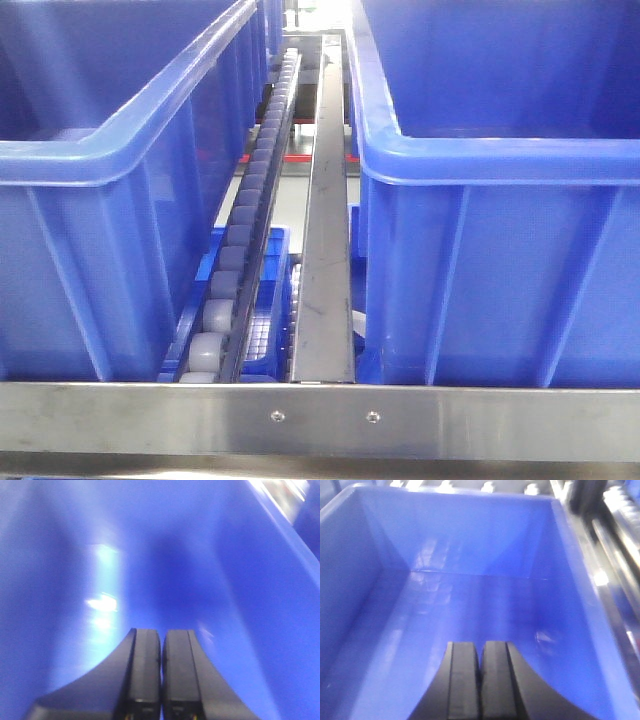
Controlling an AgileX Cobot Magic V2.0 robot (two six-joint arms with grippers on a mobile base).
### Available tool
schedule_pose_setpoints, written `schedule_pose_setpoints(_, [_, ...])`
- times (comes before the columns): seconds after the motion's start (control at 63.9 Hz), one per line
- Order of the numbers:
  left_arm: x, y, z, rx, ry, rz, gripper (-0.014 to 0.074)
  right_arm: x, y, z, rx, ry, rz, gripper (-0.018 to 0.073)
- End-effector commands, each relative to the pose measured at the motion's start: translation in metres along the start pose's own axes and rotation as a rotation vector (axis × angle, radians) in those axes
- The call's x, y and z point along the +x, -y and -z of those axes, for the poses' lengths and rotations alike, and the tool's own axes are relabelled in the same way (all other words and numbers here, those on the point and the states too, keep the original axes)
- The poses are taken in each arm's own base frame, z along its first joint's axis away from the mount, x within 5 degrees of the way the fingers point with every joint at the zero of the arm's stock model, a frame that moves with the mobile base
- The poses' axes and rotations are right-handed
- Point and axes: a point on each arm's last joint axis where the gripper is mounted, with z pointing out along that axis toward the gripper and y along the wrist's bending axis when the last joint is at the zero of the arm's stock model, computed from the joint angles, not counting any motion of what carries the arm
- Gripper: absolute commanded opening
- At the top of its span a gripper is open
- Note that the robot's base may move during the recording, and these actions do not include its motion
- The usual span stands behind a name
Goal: Pick and sort blue part to right shelf
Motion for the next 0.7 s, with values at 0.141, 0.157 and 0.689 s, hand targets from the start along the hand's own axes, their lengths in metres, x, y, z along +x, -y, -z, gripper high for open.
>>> schedule_pose_setpoints(0.141, [0.01,-0.013,0.046,-0.122,0.206,0.025,0.0124,0.013,0.001,0.04,0.003,0.199,0.0,0.0064])
schedule_pose_setpoints(0.157, [0.013,-0.014,0.048,-0.127,0.211,0.025,0.0124,0.016,0.001,0.042,0.003,0.203,0.0,0.0064])
schedule_pose_setpoints(0.689, [0.059,-0.009,0.092,-0.147,0.342,0.014,0.0124,0.04,0.002,0.086,-0.002,0.353,0.0,0.0064])
